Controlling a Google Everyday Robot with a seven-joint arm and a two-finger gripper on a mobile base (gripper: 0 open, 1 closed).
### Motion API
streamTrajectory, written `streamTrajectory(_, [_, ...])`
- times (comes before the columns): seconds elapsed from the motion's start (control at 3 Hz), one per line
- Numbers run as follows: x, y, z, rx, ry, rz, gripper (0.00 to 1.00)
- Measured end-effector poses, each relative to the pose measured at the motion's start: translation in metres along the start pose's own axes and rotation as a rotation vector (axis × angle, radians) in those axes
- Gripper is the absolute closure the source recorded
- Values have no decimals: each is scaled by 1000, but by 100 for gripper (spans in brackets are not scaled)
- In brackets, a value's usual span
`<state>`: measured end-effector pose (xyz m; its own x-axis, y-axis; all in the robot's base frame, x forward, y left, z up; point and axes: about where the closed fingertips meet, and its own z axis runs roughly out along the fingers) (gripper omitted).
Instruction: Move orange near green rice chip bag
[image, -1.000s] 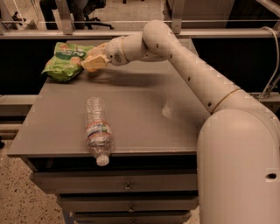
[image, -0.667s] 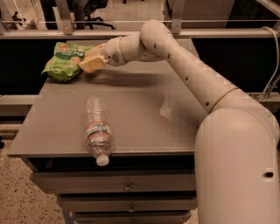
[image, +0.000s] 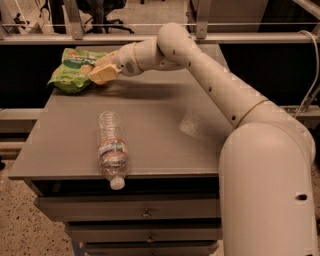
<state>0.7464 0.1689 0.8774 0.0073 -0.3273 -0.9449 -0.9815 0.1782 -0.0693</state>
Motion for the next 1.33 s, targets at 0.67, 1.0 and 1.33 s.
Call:
streamTrajectory(0.67, [2,0,1,-7,3,6,0])
streamTrajectory(1.0, [2,0,1,-7,3,7,0])
streamTrajectory(1.33, [-7,-9,-32,42,1,-14,0])
